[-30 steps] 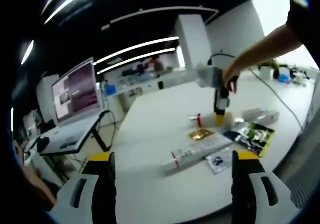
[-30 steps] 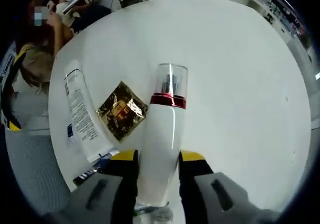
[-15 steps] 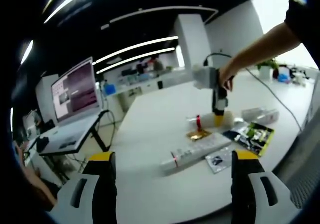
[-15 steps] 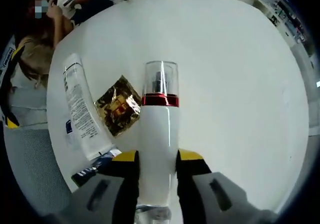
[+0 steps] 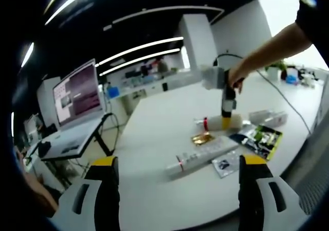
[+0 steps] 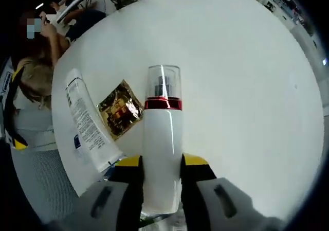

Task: Arrange the skincare products in the storage area until every visible bottle or jar stands upright without overlapping.

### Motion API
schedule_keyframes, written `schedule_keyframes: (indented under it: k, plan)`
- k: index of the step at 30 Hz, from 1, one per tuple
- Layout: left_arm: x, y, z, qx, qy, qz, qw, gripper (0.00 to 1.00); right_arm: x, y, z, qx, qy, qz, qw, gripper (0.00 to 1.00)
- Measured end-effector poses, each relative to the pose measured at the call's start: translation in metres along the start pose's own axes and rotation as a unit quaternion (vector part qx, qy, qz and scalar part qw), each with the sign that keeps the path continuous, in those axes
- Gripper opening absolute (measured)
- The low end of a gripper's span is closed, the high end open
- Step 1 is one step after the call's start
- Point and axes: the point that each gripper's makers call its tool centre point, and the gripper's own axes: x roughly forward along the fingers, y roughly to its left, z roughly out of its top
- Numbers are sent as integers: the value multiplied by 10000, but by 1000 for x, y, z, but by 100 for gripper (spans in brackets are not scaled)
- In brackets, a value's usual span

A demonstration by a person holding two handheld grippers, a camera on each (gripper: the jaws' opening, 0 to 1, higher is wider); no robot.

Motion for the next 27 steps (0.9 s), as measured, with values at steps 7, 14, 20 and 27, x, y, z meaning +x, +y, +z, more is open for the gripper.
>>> schedule_keyframes:
  k: [7, 14, 20, 27]
  plan:
    - [0, 0, -1, -6, 17, -4, 10000, 94, -3, -5, 2, 910, -474, 551, 9932, 26]
    - [0, -1, -2, 7, 50, -18, 10000, 94, -6, 0, -3, 1595, -869, 1040, 9779, 26]
    - [0, -2, -2, 20, 69, -26, 10000, 95, -9, 8, -8, 2374, -1264, 1641, 9491, 26]
    - [0, -4, -4, 62, 155, -71, 9998, 95, -14, 17, -14, 2925, -1795, 2043, 9168, 26]
